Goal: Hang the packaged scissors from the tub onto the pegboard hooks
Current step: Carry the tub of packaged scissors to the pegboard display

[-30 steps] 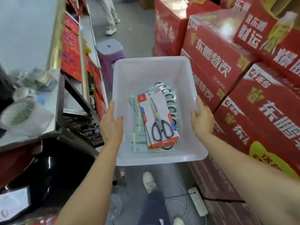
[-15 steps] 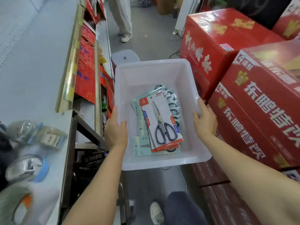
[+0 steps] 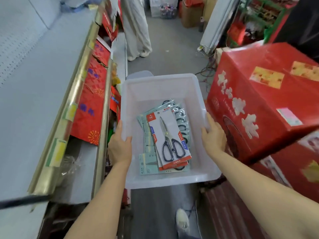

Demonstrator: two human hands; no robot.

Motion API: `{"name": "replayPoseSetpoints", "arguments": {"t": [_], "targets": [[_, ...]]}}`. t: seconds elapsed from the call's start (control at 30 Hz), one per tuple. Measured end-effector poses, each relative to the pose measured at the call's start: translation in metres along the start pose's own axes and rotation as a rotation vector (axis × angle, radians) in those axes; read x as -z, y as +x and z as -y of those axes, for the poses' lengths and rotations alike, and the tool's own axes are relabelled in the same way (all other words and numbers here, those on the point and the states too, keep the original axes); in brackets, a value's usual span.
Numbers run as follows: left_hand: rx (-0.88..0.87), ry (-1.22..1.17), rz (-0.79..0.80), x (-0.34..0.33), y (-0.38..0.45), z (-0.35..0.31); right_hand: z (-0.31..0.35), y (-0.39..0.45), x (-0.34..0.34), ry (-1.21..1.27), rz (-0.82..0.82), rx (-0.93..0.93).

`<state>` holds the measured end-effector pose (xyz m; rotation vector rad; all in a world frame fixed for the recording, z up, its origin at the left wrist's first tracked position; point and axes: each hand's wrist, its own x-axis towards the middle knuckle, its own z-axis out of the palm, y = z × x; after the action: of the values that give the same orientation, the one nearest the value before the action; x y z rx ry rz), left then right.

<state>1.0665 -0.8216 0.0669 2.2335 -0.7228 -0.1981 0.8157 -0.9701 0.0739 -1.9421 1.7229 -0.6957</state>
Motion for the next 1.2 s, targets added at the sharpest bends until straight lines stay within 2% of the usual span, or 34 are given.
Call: {"name": "replayPoseSetpoints", "arguments": {"t": [0.47, 0.77, 1.2], "targets": [[0.089, 0.124, -0.038, -0.050, 0.192, -0.009, 0.089, 0.184, -0.112, 0.007, 0.121, 0.049], [0.068, 0.072, -0.040, -0.076, 0.338, 0.000, 0.160, 0.285, -0.186, -0.011, 0.157, 0.024], [0.063, 0.047, -0.015, -0.156, 0.496, -0.004, 0.197, 0.426, -0.278, 0.004, 0.181, -0.055]]}}
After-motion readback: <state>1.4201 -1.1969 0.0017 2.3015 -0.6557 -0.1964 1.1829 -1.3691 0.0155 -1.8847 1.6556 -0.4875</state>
